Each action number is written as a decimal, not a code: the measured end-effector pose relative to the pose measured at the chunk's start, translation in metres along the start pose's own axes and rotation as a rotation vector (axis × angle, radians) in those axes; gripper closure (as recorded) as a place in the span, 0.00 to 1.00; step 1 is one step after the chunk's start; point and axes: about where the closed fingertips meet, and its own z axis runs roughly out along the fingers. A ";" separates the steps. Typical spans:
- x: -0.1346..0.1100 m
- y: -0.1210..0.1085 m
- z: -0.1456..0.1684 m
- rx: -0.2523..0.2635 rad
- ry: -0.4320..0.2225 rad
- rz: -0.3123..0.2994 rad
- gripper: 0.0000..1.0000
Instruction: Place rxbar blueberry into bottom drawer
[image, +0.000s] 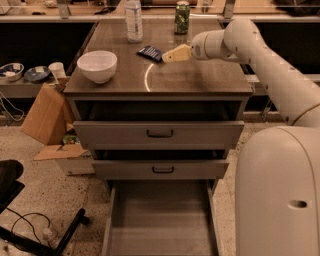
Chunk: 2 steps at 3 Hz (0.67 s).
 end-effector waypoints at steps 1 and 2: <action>0.006 0.003 0.027 -0.026 -0.024 0.055 0.00; 0.007 0.003 0.029 -0.026 -0.026 0.057 0.00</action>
Offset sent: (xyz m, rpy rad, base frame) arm 0.0144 0.0146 -0.0146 0.0560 0.0188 0.0036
